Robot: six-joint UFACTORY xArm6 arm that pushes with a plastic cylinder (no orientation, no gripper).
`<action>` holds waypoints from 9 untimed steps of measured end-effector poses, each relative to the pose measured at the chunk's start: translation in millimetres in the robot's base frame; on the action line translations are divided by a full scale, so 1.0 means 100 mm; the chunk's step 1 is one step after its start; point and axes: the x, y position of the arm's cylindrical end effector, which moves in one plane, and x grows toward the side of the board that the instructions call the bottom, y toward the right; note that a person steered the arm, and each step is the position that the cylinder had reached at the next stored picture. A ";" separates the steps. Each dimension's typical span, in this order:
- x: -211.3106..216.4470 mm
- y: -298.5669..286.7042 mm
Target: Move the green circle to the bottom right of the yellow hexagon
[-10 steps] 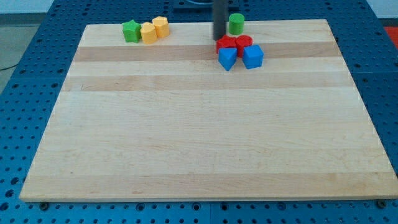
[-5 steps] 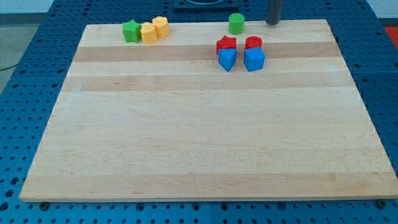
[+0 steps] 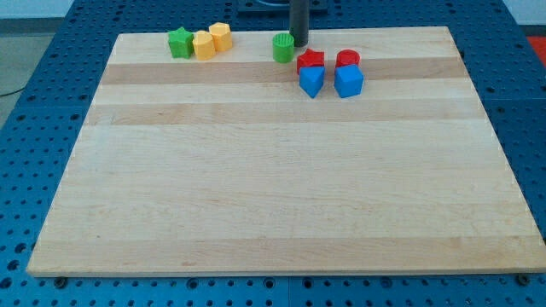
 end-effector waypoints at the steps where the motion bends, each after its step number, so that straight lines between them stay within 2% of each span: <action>1: 0.07 0.26; 5: 0.59 0.29; 7: 0.40 0.19; 9: 0.24 -0.43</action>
